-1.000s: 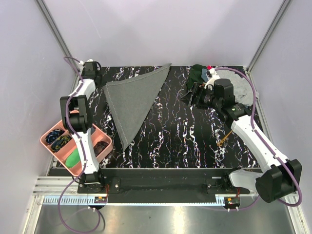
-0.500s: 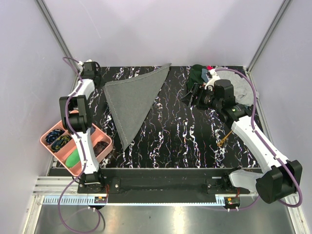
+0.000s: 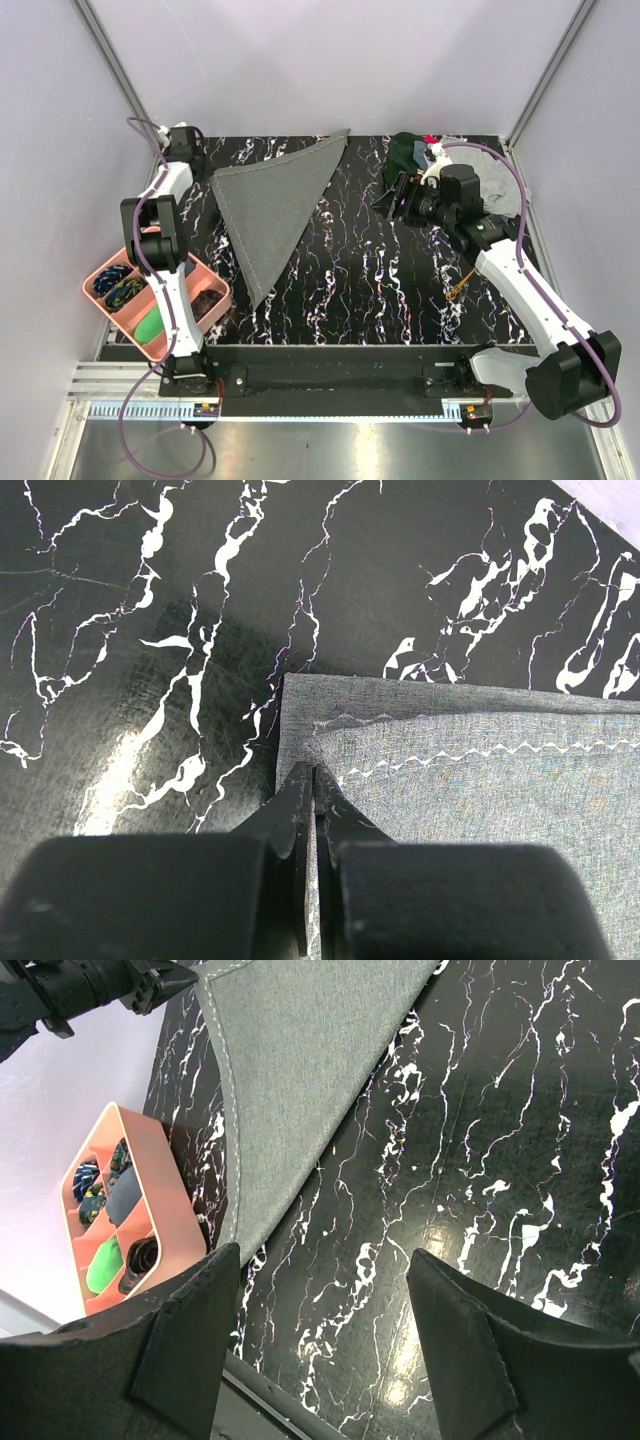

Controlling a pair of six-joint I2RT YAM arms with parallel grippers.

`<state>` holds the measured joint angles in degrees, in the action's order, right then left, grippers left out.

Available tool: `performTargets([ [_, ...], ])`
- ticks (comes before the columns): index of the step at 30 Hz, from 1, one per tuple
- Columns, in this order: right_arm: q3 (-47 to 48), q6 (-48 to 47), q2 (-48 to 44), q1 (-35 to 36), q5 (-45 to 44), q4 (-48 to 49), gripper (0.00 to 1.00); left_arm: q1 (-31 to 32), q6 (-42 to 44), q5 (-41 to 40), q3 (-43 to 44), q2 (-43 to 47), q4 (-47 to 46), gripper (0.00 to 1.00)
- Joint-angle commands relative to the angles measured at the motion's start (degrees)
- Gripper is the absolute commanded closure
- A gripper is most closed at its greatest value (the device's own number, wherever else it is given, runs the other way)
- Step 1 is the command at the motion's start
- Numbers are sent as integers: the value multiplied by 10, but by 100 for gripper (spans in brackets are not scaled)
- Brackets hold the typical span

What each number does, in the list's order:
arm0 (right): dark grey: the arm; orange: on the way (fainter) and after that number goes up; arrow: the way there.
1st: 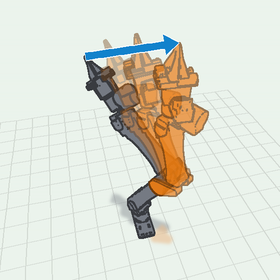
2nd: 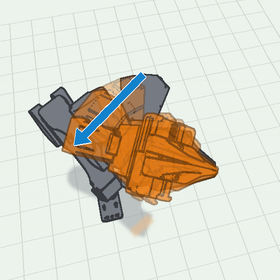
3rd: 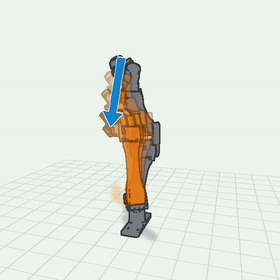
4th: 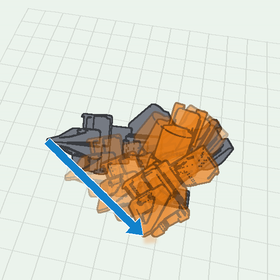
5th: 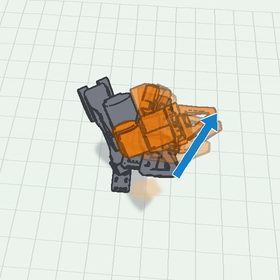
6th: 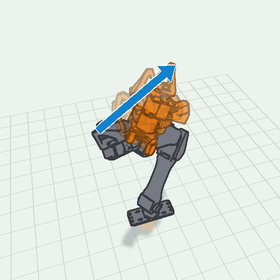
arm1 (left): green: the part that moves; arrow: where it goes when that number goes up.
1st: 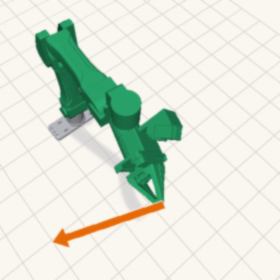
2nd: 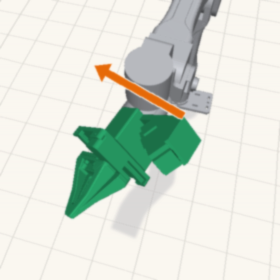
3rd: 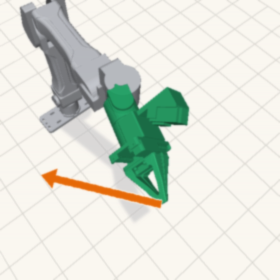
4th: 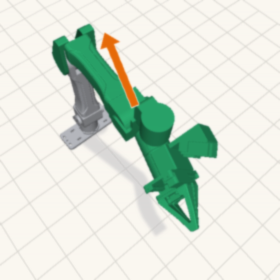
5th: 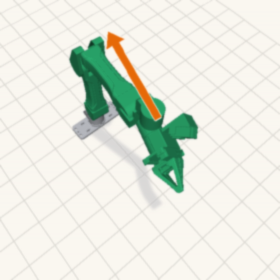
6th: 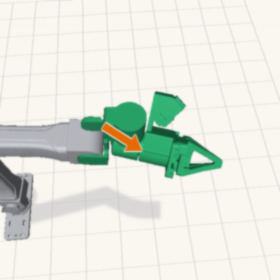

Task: Fold the napkin, place the utensils inside, and roll it up
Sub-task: Fold the napkin

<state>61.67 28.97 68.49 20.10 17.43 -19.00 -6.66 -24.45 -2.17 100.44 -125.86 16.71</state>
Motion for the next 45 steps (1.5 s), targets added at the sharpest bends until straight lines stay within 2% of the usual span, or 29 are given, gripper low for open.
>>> performTargets([
  [1,-3,4,-22,1,-7,6,24,-7,12,8,38,-16,-12,100],
  [26,-1,6,-7,1,-13,6,24,-13,30,34,159,-102,32,100],
  [34,-1,6,-1,1,-15,5,24,-17,15,27,165,-109,38,99],
  [35,-1,6,1,1,-15,5,24,-19,12,25,164,-109,39,93],
  [36,-1,5,1,1,-16,5,24,-19,10,25,163,-108,39,83],
  [37,-1,3,2,1,-20,5,23,-20,8,27,163,-107,39,64],
  [38,-1,2,1,1,-24,4,23,-20,8,33,163,-106,39,52],
  [40,3,-3,2,1,-45,-5,23,-20,10,43,163,-97,39,38],
  [43,21,-24,14,-1,-93,-45,22,-20,12,53,159,-73,39,22],
  [45,30,-35,25,-13,-108,-73,20,-18,14,57,154,-46,35,18],
])
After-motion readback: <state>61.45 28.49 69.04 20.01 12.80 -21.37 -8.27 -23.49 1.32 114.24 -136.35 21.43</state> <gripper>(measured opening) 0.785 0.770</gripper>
